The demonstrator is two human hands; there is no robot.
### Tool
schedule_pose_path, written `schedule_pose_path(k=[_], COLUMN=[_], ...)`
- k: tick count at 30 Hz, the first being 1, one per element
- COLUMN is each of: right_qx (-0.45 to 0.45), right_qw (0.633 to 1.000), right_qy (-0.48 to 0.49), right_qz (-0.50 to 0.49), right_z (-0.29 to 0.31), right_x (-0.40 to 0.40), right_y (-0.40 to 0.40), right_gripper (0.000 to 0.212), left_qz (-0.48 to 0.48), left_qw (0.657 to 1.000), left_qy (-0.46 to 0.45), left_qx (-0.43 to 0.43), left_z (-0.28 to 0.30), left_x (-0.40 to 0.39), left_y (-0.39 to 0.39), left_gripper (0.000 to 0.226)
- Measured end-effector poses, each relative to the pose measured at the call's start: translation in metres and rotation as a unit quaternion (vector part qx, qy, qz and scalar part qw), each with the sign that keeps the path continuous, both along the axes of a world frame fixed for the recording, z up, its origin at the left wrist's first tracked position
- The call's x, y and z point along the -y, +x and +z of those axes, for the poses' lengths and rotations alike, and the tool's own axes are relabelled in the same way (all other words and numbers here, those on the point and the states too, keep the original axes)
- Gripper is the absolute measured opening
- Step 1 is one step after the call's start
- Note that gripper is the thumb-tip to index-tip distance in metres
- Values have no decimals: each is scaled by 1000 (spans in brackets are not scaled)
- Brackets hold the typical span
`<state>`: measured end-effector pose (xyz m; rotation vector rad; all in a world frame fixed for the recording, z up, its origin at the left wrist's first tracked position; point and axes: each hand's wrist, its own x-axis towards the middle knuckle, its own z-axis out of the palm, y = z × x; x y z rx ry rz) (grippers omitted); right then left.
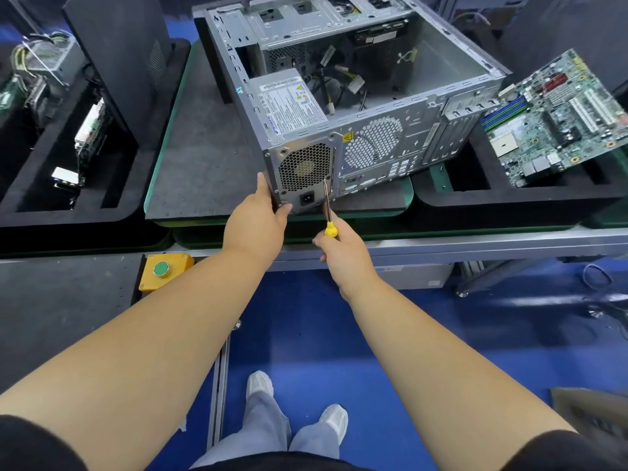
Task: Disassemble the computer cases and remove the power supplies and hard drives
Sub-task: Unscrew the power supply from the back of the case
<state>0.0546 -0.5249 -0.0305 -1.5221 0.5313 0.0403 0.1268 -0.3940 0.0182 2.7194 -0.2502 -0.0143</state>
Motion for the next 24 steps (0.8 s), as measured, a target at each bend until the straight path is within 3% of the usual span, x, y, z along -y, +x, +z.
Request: schedule_pose_path(k=[12, 16, 20, 24], right_qx=[-31, -40, -3, 12], right_qw=[999, 998, 999, 998], right_qy=[3, -17, -29, -58], right_qz=[24, 41, 24, 7], right_z=[6, 18, 35, 58], right_x=[4, 11, 21, 30], right_y=[5, 0, -10, -11], right_gripper=[70, 55, 39, 33], left_qz=[3, -24, -20, -18], left_qw=[999, 999, 987, 983], left_qy=[42, -37, -123, -168], left_qx=[4, -32, -102, -79], left_z=[-3, -2, 4, 17], left_x=[3, -9, -35, -49], left_y=[4, 8, 0, -5], left_gripper=[63, 71, 96, 93])
